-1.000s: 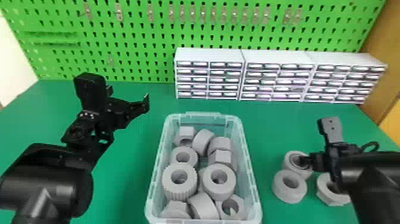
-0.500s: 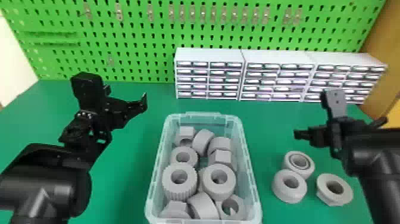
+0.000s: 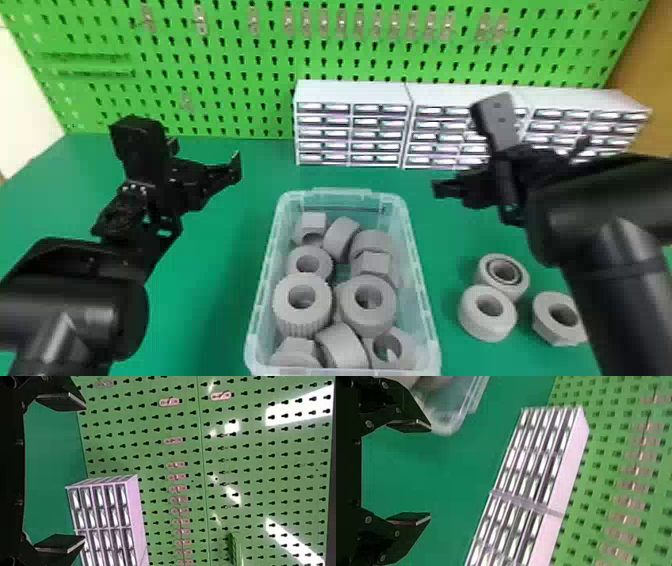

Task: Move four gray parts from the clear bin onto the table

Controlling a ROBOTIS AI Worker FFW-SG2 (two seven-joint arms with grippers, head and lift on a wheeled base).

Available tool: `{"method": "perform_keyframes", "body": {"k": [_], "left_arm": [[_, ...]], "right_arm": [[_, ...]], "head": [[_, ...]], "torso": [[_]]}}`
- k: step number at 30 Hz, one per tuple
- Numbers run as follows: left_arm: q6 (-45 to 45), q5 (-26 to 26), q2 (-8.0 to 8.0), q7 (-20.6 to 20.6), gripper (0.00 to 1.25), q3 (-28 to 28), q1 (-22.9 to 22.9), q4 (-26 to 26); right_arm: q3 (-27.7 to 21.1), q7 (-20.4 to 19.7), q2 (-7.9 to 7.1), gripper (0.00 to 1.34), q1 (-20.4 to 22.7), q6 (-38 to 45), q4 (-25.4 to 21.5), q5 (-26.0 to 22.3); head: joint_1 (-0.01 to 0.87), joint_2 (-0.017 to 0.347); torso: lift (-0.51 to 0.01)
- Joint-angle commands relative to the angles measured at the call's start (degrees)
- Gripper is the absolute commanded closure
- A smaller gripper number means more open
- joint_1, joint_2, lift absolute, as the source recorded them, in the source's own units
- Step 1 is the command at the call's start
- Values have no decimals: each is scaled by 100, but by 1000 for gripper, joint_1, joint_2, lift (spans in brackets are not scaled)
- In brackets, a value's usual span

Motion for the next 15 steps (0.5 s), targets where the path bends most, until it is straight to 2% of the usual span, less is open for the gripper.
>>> {"method": "perform_keyframes", "body": {"k": [1,7,15], "left_arm": [[0,-23,-40,0,110,1,7,-1],[0,21,-92,0,110,80,7,-1],[0,47,-110,0,110,72,-11,8]], "right_arm": [[637,0,28,475,-123,325,-174,-44],[1243,0,72,475,-272,501,-157,-281],[1744,0,160,475,-448,695,-69,-562]], "head": [[678,34],[678,34],[678,34]], "torso": [[-50],[-50],[-50]]}}
